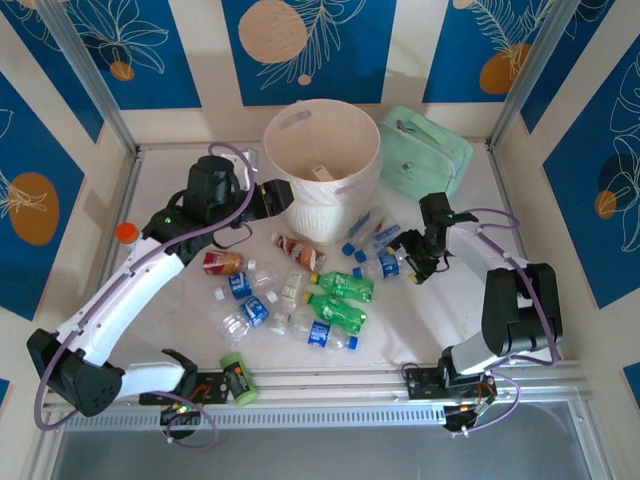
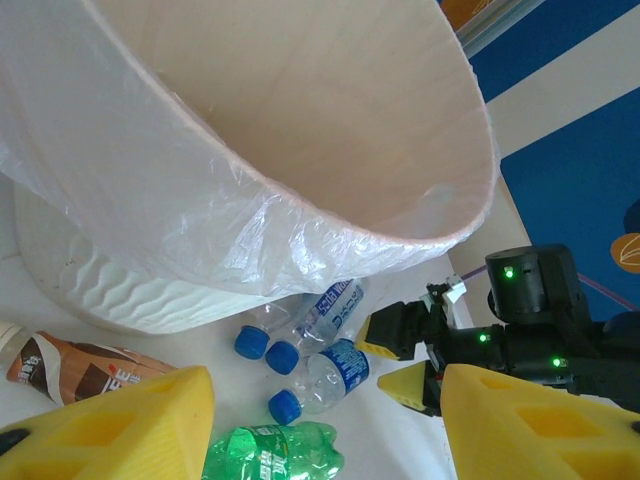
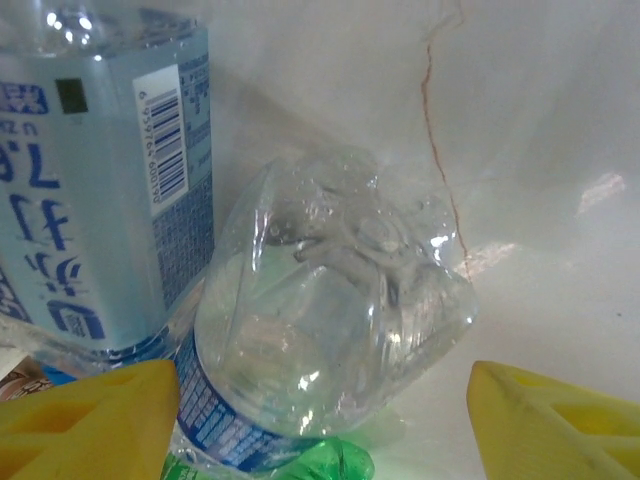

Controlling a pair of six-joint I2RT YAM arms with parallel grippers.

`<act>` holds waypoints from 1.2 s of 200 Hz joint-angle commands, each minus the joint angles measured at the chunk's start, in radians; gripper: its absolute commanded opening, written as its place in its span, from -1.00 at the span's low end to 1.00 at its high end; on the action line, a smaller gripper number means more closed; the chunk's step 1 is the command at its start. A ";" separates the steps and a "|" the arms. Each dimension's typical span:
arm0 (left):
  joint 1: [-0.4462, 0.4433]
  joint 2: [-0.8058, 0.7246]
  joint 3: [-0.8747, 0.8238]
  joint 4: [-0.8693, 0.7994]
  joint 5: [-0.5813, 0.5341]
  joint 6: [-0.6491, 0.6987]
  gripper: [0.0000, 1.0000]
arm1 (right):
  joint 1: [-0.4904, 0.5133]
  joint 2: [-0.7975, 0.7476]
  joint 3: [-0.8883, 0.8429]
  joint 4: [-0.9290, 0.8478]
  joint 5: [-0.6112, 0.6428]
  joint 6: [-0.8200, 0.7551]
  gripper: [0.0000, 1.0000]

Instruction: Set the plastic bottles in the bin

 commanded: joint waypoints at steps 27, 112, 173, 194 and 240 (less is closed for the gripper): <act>0.005 -0.008 -0.014 0.049 0.046 -0.017 0.22 | 0.007 0.052 -0.014 0.045 0.011 0.013 0.52; 0.004 -0.011 -0.031 0.052 0.050 -0.015 0.21 | 0.007 0.135 -0.031 0.105 0.039 0.010 0.39; 0.005 -0.004 -0.018 0.048 0.049 -0.011 0.22 | 0.004 0.093 -0.027 0.079 0.077 -0.024 0.26; 0.004 -0.002 -0.011 0.043 0.050 -0.005 0.23 | -0.001 0.039 -0.026 0.055 0.090 -0.042 0.24; 0.004 -0.001 0.001 0.043 0.072 0.013 0.27 | -0.023 -0.143 -0.010 -0.016 0.087 -0.091 0.21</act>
